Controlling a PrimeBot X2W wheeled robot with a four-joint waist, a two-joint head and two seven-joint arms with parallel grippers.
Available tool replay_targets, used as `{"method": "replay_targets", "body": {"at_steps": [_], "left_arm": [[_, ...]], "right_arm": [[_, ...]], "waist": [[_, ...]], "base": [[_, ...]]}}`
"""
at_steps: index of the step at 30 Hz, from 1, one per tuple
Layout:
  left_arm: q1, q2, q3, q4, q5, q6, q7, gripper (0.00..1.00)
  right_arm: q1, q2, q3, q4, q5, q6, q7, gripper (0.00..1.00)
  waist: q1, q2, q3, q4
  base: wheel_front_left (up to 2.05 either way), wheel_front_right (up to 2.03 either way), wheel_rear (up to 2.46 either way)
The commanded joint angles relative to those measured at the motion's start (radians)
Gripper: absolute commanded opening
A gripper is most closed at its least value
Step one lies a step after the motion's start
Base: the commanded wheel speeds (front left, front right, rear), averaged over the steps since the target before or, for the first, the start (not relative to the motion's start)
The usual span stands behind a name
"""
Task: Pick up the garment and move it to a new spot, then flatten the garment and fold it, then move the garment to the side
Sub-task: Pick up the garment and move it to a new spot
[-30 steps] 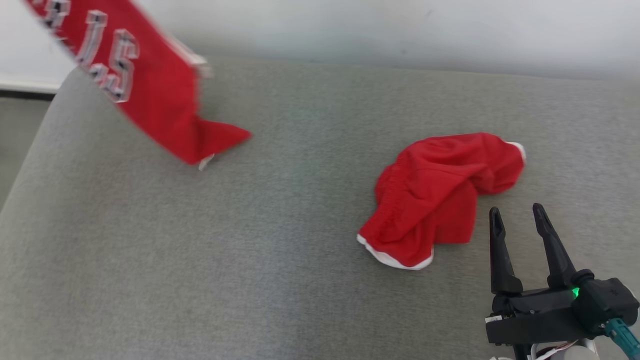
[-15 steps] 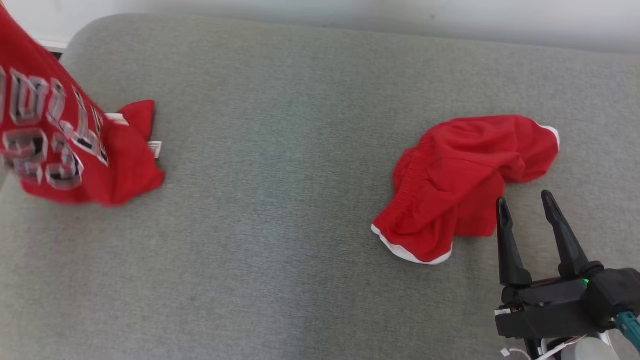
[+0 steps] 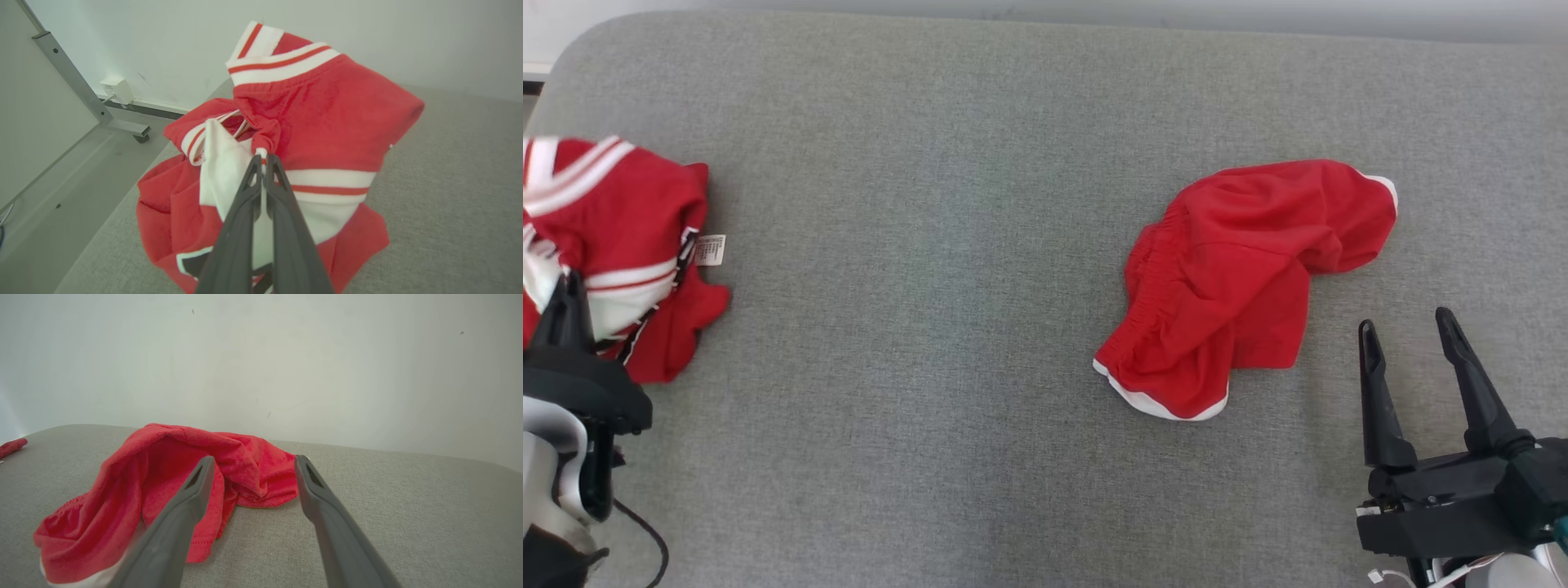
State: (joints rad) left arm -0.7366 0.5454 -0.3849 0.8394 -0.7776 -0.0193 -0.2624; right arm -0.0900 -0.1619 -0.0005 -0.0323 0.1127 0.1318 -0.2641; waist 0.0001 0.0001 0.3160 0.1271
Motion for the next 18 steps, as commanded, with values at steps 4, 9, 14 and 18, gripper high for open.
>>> {"method": "replay_targets", "body": {"at_steps": [4, 9, 14, 18], "left_arm": [[0.041, -0.045, 0.04, 0.03, 0.031, -0.018, -0.004, 0.0], [0.018, -0.051, 0.124, -0.042, 0.128, -0.013, -0.004, 1.0], [0.031, -0.038, 0.192, -0.15, 0.224, -0.016, -0.004, 1.0], [0.044, -0.039, 0.221, -0.239, 0.287, -0.029, -0.004, 1.0]], "right_arm": [[0.002, -0.012, 0.008, -0.004, -0.008, -0.002, 0.001, 1.0], [-0.006, -0.006, 0.018, 0.009, -0.001, -0.002, 0.002, 1.0], [-0.004, 0.013, 0.03, 0.035, 0.008, -0.002, 0.001, 1.0], [-0.01, 0.028, 0.031, 0.05, 0.019, -0.002, 0.0, 1.0]], "waist": [[-0.0001, -0.0001, 0.008, 0.009], [-0.0001, -0.0001, -0.01, 0.022], [-0.0001, -0.0001, -0.05, 0.014], [-0.0001, -0.0001, -0.077, -0.005]], "base": [[0.0, 0.0, 0.0], [0.0, 0.0, 0.0], [0.0, 0.0, 0.0], [0.0, 0.0, 0.0]]}}
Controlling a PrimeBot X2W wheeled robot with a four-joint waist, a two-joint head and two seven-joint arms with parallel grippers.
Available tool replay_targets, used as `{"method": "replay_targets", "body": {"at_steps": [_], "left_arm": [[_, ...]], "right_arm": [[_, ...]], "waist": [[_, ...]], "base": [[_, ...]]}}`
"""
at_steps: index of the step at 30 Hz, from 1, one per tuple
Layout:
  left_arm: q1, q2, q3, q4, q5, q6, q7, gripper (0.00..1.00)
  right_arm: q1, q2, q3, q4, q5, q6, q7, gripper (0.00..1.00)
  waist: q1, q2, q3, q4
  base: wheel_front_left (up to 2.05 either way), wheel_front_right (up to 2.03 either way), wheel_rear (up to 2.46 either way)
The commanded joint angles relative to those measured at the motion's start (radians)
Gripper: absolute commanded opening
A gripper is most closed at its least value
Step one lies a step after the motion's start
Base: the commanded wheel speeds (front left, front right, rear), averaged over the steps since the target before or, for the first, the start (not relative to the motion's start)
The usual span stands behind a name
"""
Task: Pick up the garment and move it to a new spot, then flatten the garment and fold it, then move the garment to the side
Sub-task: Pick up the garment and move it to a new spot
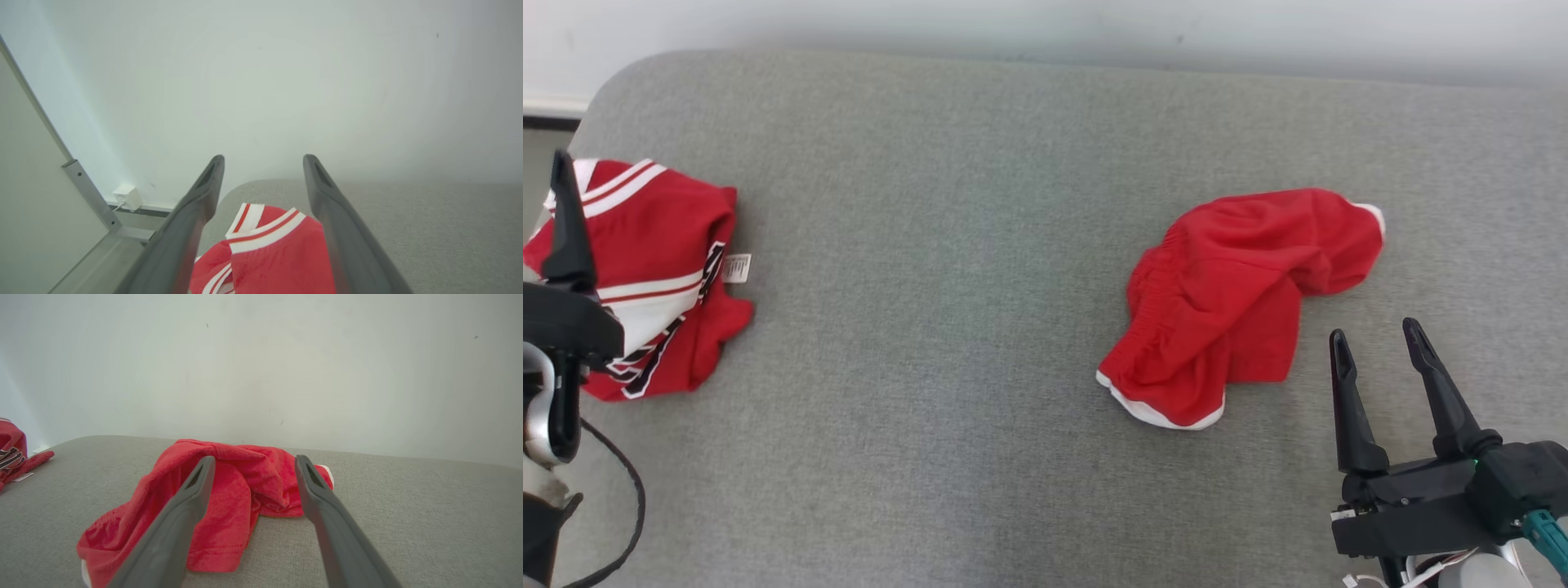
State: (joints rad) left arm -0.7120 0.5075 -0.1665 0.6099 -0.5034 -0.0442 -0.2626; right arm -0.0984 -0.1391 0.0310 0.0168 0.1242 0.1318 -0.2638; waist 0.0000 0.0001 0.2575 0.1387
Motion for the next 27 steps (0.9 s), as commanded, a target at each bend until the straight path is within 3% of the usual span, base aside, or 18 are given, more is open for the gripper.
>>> {"method": "replay_targets", "body": {"at_steps": [1, 7, 17, 27], "left_arm": [[0.023, -0.002, 0.007, -0.031, 0.027, -0.006, -0.003, 1.0], [0.05, -0.033, 0.017, -0.133, 0.09, -0.025, -0.003, 1.0], [0.16, -0.149, 0.011, -0.25, 0.133, -0.023, -0.003, 1.0], [0.304, -0.218, 0.032, -0.321, 0.158, -0.018, -0.003, 1.0]], "right_arm": [[-0.004, 0.009, 0.002, 0.004, 0.009, -0.002, 0.0, 1.0], [-0.004, 0.028, 0.005, 0.018, 0.023, -0.002, -0.001, 1.0], [0.018, 0.057, 0.015, 0.053, 0.036, -0.002, -0.001, 1.0], [0.045, 0.068, 0.019, 0.083, 0.047, -0.002, -0.001, 1.0]], "waist": [[0.0, -0.0001, -0.027, -0.025], [0.0, -0.0001, -0.066, -0.091], [0.0, -0.0001, -0.139, -0.203], [0.0, -0.0001, -0.211, -0.224]], "base": [[0.0, 0.0, 0.0], [0.0, 0.0, 0.0], [0.0, 0.0, 0.0], [0.0, 0.0, 0.0]]}}
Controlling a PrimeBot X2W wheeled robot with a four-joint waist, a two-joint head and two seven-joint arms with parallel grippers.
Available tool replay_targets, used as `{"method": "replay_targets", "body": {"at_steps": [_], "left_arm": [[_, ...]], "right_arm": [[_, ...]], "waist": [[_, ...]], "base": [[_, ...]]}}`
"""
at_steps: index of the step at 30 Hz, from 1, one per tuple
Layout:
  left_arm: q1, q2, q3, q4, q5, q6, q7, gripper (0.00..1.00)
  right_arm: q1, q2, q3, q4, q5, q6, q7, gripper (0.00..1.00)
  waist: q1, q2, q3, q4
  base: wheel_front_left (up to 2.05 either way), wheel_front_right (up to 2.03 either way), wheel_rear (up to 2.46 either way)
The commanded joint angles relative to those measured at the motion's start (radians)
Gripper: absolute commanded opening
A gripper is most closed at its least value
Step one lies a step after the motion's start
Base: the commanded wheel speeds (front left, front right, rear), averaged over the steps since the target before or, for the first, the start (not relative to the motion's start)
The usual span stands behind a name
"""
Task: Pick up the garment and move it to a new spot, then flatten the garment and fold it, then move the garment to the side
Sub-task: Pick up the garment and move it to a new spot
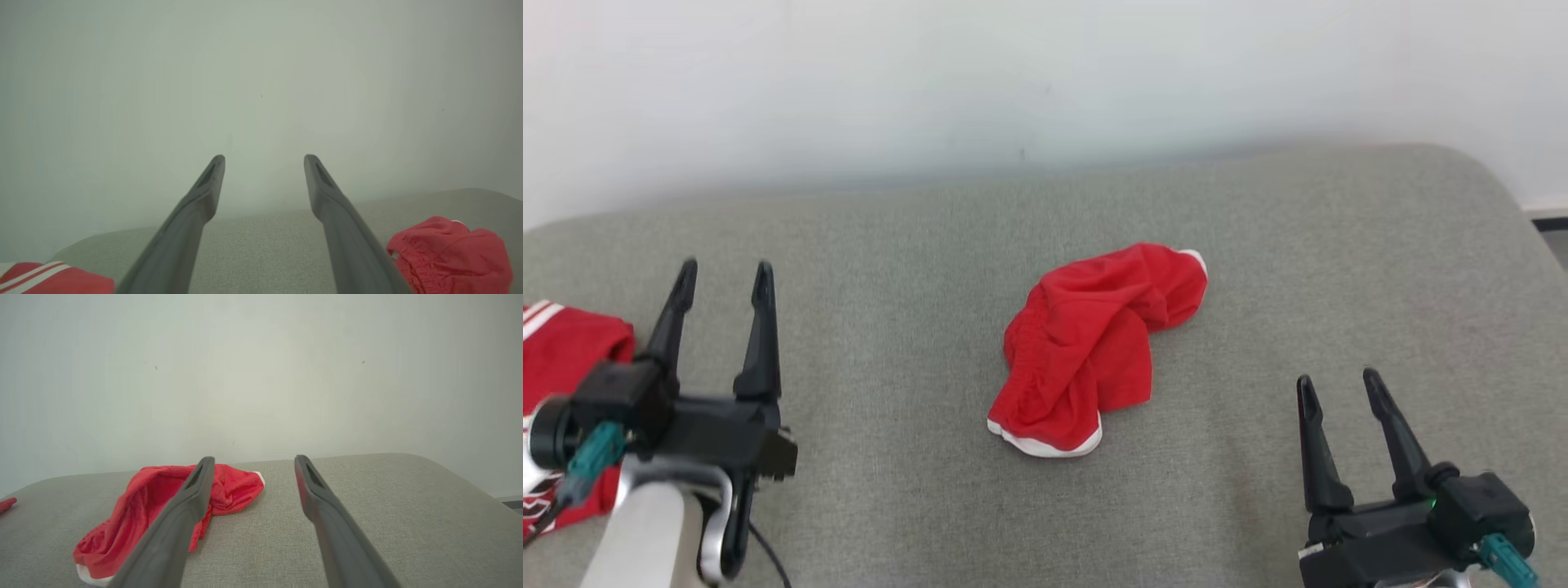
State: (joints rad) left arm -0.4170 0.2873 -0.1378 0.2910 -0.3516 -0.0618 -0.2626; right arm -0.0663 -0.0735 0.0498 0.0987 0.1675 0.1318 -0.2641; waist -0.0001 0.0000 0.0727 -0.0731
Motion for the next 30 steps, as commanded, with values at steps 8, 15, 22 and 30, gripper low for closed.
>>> {"method": "replay_targets", "body": {"at_steps": [8, 15, 22, 30], "left_arm": [[0.161, -0.034, 0.042, -0.054, 0.024, -0.016, -0.003, 1.0], [0.278, -0.058, 0.058, -0.088, 0.056, -0.031, -0.003, 1.0], [0.363, -0.094, 0.119, -0.135, 0.081, -0.029, -0.003, 1.0], [0.414, -0.126, 0.154, -0.163, 0.091, -0.051, -0.003, 1.0]], "right_arm": [[0.03, 0.002, 0.001, 0.017, 0.007, -0.002, 0.0, 1.0], [0.04, -0.008, 0.003, 0.037, 0.009, -0.002, 0.0, 1.0], [0.047, -0.01, 0.004, 0.051, 0.016, -0.002, 0.0, 1.0], [0.054, -0.009, 0.007, 0.059, 0.019, -0.002, 0.0, 1.0]], "waist": [[0.0001, 0.0, -0.064, 0.022], [0.0001, 0.0, -0.074, 0.051], [0.0001, 0.0, -0.082, 0.07], [0.0001, 0.0, -0.09, 0.081]], "base": [[0.0, 0.0, 0.0], [0.0, 0.0, 0.0], [0.0, 0.0, 0.0], [0.0, 0.0, 0.0]]}}
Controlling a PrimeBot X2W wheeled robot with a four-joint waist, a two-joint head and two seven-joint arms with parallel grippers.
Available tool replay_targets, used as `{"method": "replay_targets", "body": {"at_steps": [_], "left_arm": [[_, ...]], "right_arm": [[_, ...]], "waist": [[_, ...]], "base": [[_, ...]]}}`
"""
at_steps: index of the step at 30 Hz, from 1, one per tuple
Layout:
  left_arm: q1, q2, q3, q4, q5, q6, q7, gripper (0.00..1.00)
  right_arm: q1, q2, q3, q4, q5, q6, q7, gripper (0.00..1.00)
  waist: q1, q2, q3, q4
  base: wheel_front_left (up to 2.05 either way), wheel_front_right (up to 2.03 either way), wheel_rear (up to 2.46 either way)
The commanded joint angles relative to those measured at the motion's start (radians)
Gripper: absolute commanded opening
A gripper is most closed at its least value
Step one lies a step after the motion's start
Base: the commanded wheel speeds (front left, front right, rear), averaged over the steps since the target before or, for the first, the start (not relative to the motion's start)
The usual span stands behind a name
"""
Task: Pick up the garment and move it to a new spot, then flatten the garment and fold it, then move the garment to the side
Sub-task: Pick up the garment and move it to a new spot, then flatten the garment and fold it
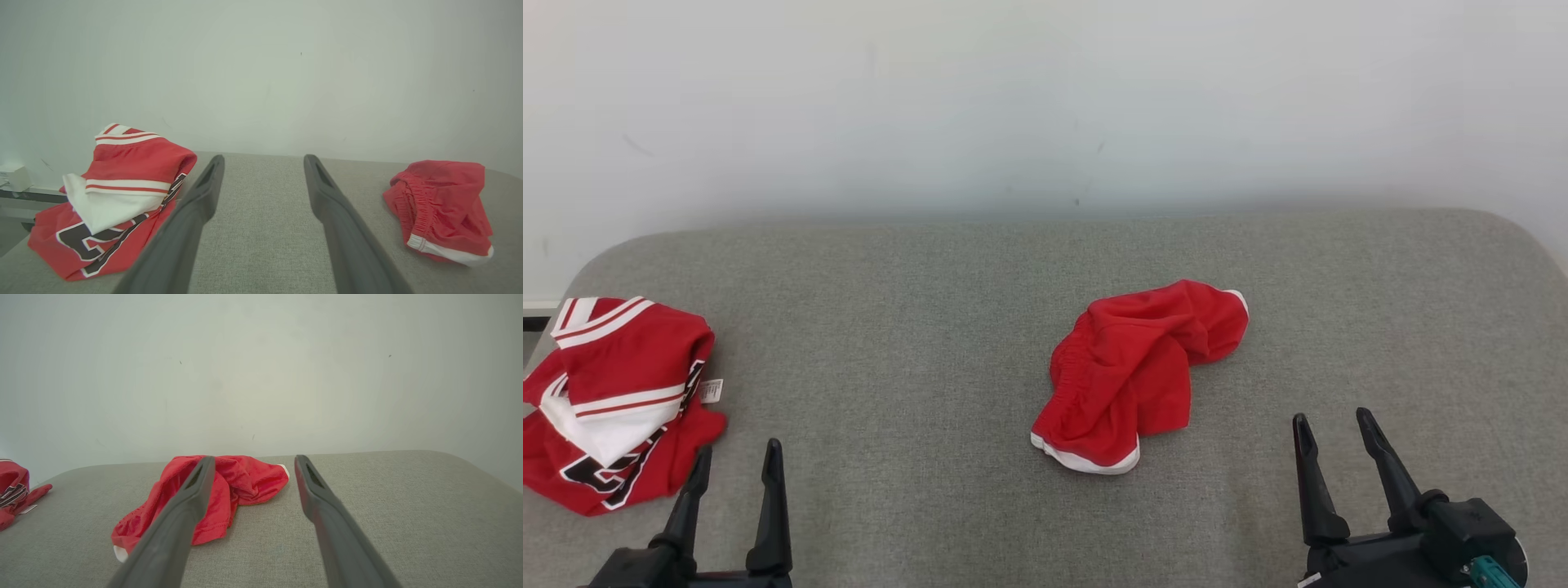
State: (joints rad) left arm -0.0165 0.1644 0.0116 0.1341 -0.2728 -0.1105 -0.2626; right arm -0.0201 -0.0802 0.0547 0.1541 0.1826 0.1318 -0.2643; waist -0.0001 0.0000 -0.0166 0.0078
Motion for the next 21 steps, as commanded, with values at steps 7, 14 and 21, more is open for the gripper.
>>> {"method": "replay_targets", "body": {"at_steps": [7, 14, 21], "left_arm": [[0.024, -0.017, 0.001, -0.006, 0.017, -0.013, -0.003, 1.0], [0.018, -0.019, -0.007, 0.007, 0.019, -0.02, -0.003, 1.0], [0.029, -0.016, -0.003, 0.008, 0.017, -0.02, -0.003, 1.0]], "right_arm": [[0.02, -0.002, -0.004, 0.009, 0.008, -0.002, 0.0, 1.0], [0.019, 0.002, -0.005, 0.012, 0.008, -0.002, 0.0, 1.0], [0.02, 0.004, -0.003, 0.015, 0.005, -0.002, 0.0, 1.0]], "waist": [[0.0001, 0.0, -0.001, 0.012], [0.0001, 0.0, 0.003, 0.017], [0.0001, 0.0, 0.003, 0.017]], "base": [[0.0, 0.0, 0.0], [0.0, 0.0, 0.0], [0.0, 0.0, 0.0]]}}
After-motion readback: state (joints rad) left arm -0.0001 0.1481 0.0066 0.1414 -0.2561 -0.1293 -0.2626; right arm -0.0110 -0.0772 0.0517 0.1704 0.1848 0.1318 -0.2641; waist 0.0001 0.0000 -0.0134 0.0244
